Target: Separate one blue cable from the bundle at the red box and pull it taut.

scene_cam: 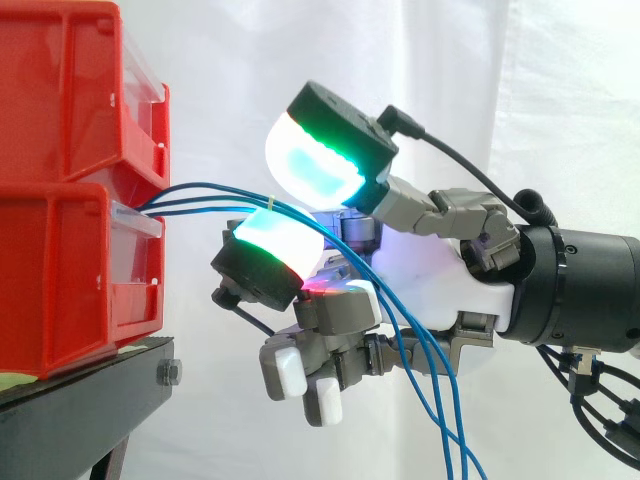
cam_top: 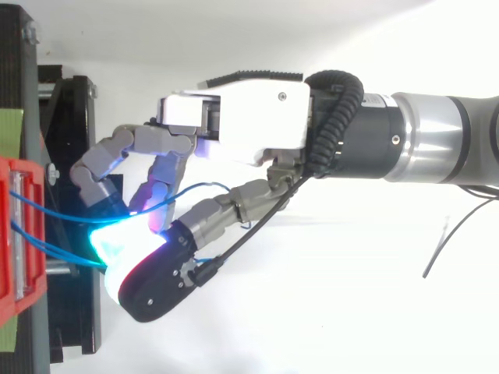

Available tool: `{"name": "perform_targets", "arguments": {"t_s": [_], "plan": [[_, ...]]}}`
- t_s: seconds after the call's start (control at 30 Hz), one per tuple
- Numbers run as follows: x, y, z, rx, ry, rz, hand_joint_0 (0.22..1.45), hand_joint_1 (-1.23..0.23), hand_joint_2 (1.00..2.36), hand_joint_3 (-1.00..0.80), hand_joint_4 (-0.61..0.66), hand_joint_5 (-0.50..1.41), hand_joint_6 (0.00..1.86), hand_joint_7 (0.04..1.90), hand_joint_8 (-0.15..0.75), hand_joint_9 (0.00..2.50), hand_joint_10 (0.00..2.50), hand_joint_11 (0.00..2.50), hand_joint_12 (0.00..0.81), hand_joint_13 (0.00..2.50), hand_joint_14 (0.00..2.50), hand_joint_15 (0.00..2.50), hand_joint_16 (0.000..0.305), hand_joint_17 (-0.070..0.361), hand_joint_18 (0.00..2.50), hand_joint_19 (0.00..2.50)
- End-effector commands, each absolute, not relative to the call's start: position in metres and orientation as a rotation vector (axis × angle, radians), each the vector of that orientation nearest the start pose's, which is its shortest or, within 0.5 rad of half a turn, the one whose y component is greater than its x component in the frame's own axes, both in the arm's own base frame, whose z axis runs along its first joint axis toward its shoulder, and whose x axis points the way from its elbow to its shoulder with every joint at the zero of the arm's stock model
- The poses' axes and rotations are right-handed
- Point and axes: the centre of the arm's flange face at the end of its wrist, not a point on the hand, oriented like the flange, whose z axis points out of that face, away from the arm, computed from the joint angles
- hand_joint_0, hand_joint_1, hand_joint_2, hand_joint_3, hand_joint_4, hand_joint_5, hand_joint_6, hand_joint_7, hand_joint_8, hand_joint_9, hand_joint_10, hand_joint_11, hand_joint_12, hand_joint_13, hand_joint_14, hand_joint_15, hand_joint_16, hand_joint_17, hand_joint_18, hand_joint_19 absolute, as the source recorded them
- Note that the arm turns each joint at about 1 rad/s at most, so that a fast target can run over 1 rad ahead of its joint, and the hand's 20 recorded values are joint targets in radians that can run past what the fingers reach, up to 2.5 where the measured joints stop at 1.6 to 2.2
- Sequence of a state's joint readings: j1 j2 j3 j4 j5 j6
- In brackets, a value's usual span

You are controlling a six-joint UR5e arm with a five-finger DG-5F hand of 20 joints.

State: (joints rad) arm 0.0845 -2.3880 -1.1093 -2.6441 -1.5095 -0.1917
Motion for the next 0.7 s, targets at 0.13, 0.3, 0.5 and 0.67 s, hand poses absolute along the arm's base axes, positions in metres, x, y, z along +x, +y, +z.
{"name": "perform_targets", "arguments": {"t_s": [0.13, 0.3, 0.5, 0.67], "plan": [[0.7989, -0.0723, 0.2330, 0.968, 1.190, 1.147, 0.42, -0.57, 1.00, -0.50, 0.15, -0.09, 0.88, 1.34, 0.403, 1.37, 0.02, 1.00, 0.442, 1.13, 0.02, 0.66, 0.060, 0.134, 1.15, 0.68], [0.7991, -0.0731, 0.2318, 0.973, 1.186, 1.141, 0.45, -0.82, 1.00, -0.50, 0.17, -0.12, 0.89, 1.33, 0.378, 1.32, 0.02, 1.07, 0.415, 1.20, 0.03, 0.79, 0.055, 0.123, 1.13, 0.68], [0.7983, -0.0732, 0.2308, 0.980, 1.194, 1.138, 0.47, -0.89, 1.00, -0.50, 0.16, -0.15, 0.90, 1.30, 0.365, 1.27, 0.02, 1.22, 0.399, 1.22, 0.03, 0.95, 0.052, 0.118, 1.10, 0.68], [0.7987, -0.0731, 0.2325, 0.982, 1.182, 1.132, 0.49, -0.86, 1.00, -0.50, 0.17, -0.15, 0.90, 1.30, 0.349, 1.28, 0.02, 1.39, 0.387, 1.28, 0.03, 1.20, 0.051, 0.116, 1.09, 0.71]]}}
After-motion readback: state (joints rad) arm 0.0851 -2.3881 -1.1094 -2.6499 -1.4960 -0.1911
